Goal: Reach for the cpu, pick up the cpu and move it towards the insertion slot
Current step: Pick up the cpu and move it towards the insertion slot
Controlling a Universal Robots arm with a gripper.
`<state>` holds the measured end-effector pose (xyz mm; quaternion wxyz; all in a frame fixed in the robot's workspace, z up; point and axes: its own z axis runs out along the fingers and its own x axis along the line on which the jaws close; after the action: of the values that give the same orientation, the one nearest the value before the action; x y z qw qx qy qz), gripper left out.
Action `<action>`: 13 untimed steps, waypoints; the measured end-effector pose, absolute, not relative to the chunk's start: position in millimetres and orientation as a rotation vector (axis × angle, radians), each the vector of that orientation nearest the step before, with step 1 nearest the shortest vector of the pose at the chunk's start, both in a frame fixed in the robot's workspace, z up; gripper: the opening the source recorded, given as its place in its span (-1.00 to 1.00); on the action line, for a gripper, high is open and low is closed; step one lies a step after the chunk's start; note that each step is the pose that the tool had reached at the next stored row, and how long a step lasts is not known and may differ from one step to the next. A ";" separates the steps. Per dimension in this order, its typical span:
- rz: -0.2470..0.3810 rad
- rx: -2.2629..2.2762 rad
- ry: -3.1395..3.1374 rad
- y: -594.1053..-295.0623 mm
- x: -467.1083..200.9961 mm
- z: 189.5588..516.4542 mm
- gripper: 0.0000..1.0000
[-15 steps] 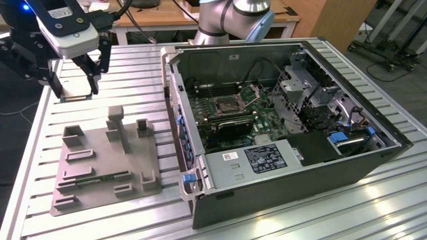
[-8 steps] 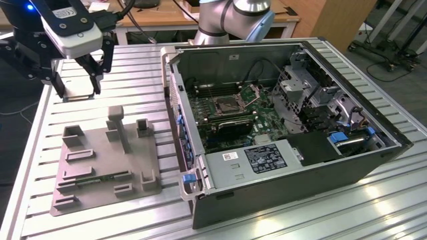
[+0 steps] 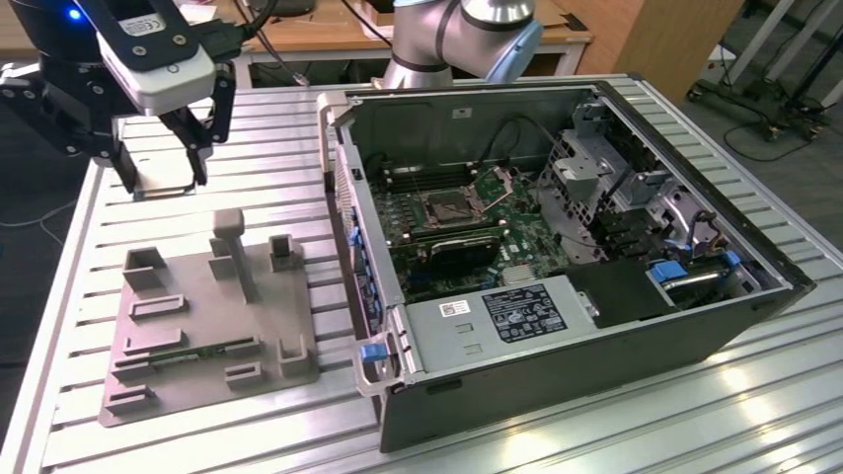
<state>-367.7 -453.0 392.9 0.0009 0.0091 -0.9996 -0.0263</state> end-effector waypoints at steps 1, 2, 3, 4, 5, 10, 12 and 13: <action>-0.082 0.029 -3.139 -453.0 -367.1 392.9 0.09; -0.082 0.029 -3.139 -453.0 -366.5 392.9 0.09; -0.082 0.029 -3.139 -453.0 -365.8 392.9 0.09; -0.082 0.029 -3.139 -453.0 -365.0 392.9 0.09; -0.082 0.029 -3.139 -453.0 -364.3 392.9 0.09; -0.082 0.028 -3.139 -453.0 -360.0 392.9 0.09; -0.082 0.029 -3.139 -453.0 -358.5 392.9 0.09; -0.082 0.029 -3.139 -453.0 -357.7 392.9 0.09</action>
<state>-357.7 -453.0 392.9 0.0009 0.0091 -0.9996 -0.0262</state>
